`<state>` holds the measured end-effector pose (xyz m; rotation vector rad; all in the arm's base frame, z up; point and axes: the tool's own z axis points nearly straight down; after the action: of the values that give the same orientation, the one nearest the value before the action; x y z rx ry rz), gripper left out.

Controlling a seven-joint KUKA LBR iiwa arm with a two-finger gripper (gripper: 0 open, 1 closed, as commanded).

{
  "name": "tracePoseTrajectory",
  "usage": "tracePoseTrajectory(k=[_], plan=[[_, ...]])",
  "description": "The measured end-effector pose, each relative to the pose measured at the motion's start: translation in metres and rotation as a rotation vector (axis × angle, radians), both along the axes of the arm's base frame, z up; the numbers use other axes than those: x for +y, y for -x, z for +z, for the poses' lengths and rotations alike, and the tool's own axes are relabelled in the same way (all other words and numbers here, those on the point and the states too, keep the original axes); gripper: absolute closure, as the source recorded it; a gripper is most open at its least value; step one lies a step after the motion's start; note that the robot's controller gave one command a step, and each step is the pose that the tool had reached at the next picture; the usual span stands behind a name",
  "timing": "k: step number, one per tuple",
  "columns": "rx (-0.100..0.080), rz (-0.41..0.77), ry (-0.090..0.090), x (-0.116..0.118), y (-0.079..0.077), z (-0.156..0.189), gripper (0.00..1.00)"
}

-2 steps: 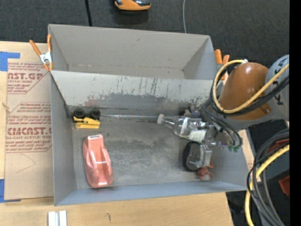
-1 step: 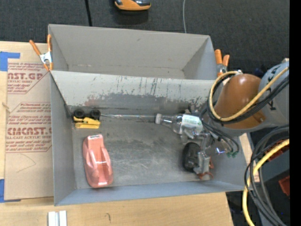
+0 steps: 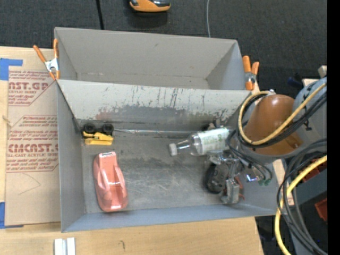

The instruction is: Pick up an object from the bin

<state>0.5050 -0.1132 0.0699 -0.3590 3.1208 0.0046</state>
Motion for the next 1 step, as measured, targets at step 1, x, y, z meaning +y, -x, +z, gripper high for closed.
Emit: tracePoseTrajectory(k=[1], plan=[[0.0, 0.061, 0.002, -0.0062, 0.0097, -0.0008, 1.0]])
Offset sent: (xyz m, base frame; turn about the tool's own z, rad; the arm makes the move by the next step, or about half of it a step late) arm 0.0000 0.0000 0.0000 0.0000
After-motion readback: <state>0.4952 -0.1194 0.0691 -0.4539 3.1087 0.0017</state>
